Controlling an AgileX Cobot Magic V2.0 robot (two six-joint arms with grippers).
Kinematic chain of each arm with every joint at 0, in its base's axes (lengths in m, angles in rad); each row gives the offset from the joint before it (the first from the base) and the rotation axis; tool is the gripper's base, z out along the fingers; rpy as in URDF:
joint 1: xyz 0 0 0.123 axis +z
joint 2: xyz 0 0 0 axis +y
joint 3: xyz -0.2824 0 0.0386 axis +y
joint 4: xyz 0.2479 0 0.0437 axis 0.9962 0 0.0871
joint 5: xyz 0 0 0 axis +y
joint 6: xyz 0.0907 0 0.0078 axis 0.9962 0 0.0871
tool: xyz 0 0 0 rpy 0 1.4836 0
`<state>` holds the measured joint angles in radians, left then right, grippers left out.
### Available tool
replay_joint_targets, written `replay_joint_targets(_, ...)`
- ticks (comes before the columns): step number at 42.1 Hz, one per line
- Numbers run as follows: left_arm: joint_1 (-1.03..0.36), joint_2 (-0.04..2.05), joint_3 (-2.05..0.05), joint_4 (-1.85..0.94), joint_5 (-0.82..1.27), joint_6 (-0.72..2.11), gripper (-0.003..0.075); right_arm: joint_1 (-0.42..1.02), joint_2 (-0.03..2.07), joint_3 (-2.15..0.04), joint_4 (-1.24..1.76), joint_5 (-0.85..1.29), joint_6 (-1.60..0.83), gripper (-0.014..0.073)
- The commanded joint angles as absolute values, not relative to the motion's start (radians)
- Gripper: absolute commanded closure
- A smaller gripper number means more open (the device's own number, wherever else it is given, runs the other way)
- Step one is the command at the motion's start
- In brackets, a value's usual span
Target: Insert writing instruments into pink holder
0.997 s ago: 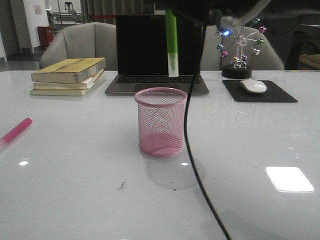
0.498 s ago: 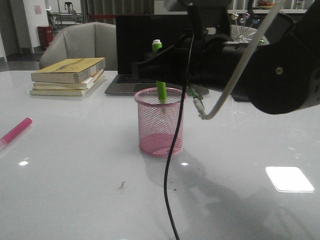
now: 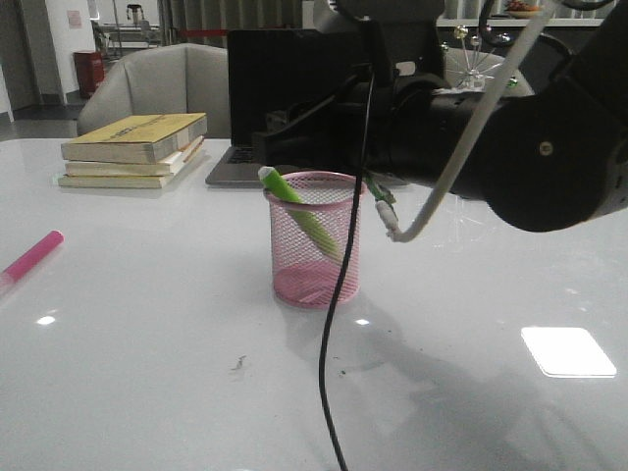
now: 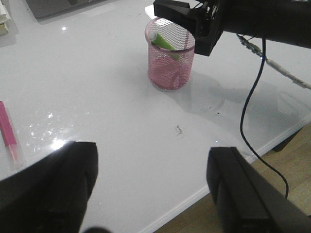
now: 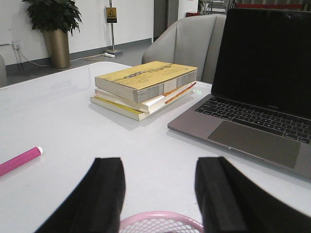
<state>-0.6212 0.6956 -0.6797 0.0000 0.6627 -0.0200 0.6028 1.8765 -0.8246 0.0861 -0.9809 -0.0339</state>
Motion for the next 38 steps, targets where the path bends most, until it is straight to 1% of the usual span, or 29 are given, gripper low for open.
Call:
replay_joint_targets(1, -0.630, 0.698, -0.706, -0.007, 0.583, -0.021, 0.0192, 0.601, 1.797, -0.851, 0.069, -1.044, -0.045, 0.0142)
replay_joint_targets(6, -0.630, 0.698, -0.706, -0.007, 0.583, -0.021, 0.0192, 0.599, 1.713, -0.851, 0.069, -0.924, -0.052, 0.0142)
replay_joint_targets(9, -0.630, 0.698, -0.706, -0.007, 0.583, -0.021, 0.0192, 0.599, 1.646, -0.851, 0.069, -0.808, -0.052, 0.0142)
replay_joint_targets(18, -0.630, 0.698, -0.706, -0.007, 0.583, -0.021, 0.0192, 0.598, 1.378, -0.855, 0.069, -0.215, -0.054, 0.0142)
replay_joint_targets(23, -0.630, 0.698, -0.706, -0.007, 0.583, -0.021, 0.0192, 0.597, 1.244, -0.855, 0.060, 0.064, -0.067, 0.0143)
replay_joint_targets(28, -0.630, 0.698, -0.706, -0.007, 0.583, -0.021, 0.0192, 0.595, 1.145, -0.855, 0.022, 0.242, -0.067, 0.0145)
replay_joint_targets(38, -0.630, 0.698, -0.706, -0.007, 0.583, -0.021, 0.0192, 0.595, 0.991, -0.854, -0.045, 0.502, -0.063, 0.0145)
